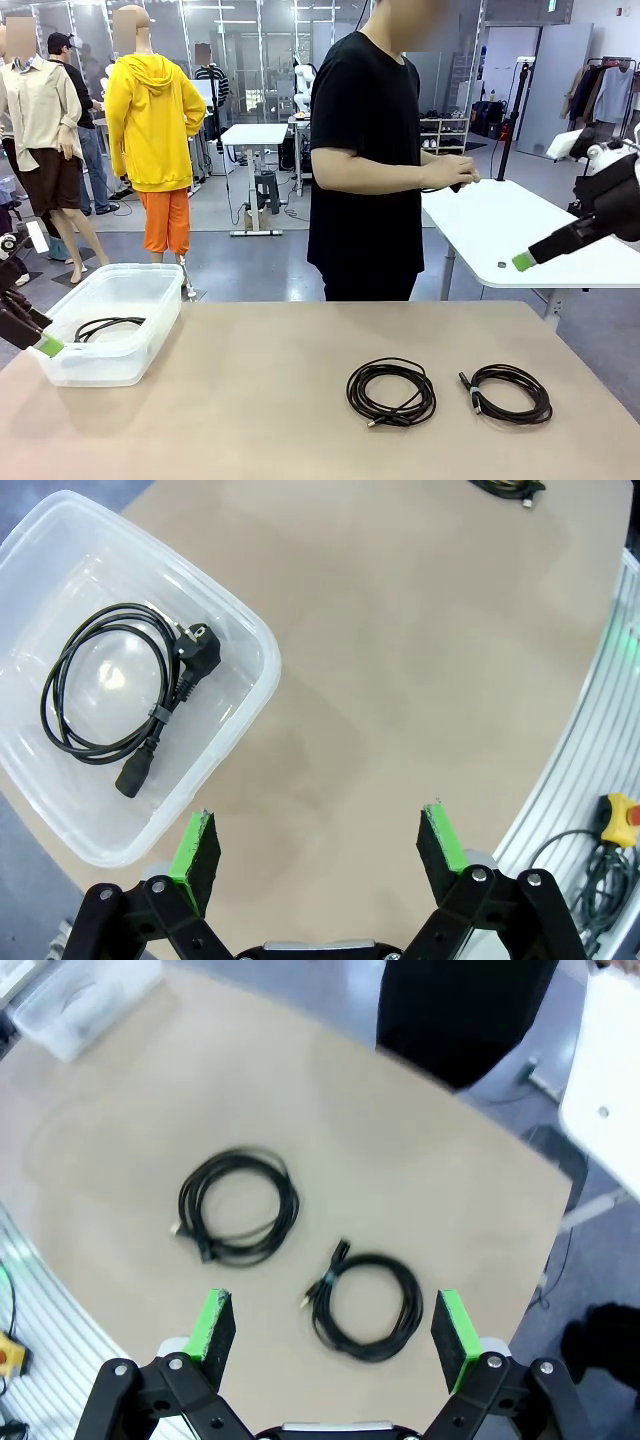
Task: Organize and store the cables.
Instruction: Place the Power Cable into the Organizing box.
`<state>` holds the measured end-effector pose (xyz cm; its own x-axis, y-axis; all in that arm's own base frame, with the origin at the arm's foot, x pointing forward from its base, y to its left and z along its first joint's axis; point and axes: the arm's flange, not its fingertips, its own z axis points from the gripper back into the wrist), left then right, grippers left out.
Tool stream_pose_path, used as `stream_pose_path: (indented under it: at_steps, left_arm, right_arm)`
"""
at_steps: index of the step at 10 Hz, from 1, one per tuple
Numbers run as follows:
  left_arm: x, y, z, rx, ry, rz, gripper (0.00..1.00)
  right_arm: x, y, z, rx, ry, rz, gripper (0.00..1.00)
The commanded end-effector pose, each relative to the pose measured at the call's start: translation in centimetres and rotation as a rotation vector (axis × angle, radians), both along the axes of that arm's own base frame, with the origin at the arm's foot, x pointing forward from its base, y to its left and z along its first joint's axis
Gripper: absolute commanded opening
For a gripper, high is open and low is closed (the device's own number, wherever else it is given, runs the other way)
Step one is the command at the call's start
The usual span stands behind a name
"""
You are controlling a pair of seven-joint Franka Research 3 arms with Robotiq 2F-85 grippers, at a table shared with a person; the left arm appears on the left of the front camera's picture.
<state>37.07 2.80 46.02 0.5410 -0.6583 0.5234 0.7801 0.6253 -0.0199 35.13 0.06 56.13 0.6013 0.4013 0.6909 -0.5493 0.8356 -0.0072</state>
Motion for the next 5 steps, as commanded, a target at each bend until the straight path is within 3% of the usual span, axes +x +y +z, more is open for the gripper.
stream_pose_path:
  at_steps: [1, 5]
  left_arm:
    - [-0.1, -0.1, -0.1, 0.014, 0.009, 0.018, 1.0]
    - [-0.1, -0.1, -0.1, 0.014, 0.009, 0.018, 1.0]
  right_arm:
    - [-1.5, 0.7, -3.6, 0.037, -0.04, 0.004, 1.0]
    - [-4.5, -2.2, -4.0, 0.14, -0.06, 0.03, 1.0]
